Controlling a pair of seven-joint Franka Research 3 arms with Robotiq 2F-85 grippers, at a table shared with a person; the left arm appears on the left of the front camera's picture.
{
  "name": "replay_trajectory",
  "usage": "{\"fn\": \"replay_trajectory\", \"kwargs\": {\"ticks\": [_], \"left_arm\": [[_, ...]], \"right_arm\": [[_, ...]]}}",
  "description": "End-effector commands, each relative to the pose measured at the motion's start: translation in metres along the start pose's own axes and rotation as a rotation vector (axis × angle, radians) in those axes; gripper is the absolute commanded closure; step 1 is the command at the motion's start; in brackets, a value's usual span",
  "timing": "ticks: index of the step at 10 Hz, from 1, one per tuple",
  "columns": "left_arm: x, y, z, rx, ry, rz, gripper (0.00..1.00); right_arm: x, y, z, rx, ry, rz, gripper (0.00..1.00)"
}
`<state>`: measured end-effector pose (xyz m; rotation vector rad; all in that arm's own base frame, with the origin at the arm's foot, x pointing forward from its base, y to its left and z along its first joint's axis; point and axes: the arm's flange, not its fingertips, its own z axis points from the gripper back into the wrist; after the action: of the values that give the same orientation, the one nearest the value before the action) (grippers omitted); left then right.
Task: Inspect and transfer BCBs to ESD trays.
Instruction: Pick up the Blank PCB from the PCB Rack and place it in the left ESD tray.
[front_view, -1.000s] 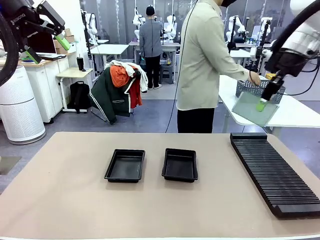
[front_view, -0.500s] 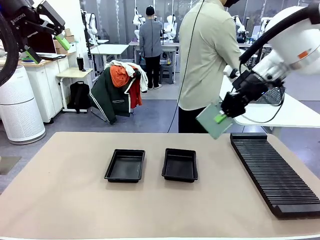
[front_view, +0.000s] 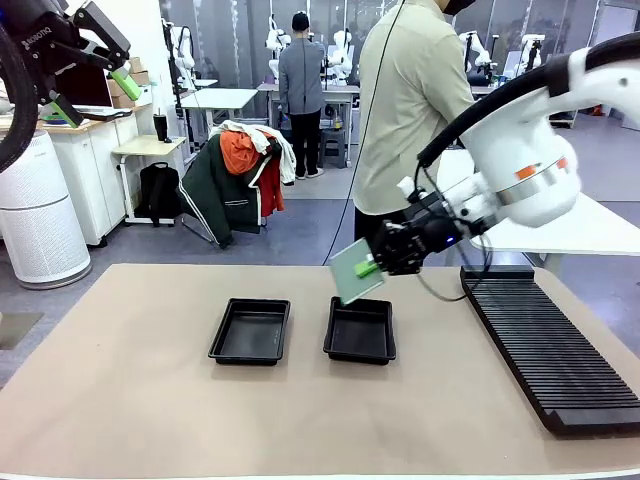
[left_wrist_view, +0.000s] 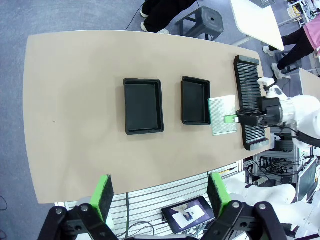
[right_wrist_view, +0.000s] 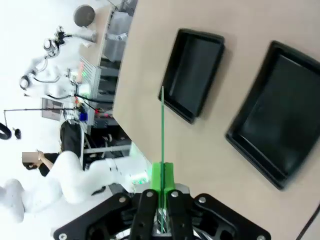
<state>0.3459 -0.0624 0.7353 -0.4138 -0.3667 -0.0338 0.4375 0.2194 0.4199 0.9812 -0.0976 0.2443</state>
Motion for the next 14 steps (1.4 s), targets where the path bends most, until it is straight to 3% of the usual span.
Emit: {"fn": "replay_trajectory", "kwargs": {"ticks": [1,3,5,9,14], "left_arm": [[0.0,0.002,0.001,0.011,0.011,-0.002,0.0],[0.0,0.002,0.001,0.011,0.011,-0.002,0.0],[0.0,0.002,0.001,0.011,0.011,-0.002,0.0],[0.0,0.002,0.001,0.011,0.011,-0.002,0.0],[0.0,0.002,0.001,0.011,0.011,-0.002,0.0]], "right_arm": [[-0.004,-0.002,-0.048,0.08,-0.076,0.002,0.98],[-0.008,0.003,-0.09,0.125,-0.099,-0.038,0.98],[-0.007,0.01,-0.126,0.117,-0.163,-0.073,0.98],[0.009,0.003,-0.176,0.089,-0.203,-0.14,0.98],[0.033,-0.003,-0.22,-0.007,-0.176,-0.175,0.98]]}}
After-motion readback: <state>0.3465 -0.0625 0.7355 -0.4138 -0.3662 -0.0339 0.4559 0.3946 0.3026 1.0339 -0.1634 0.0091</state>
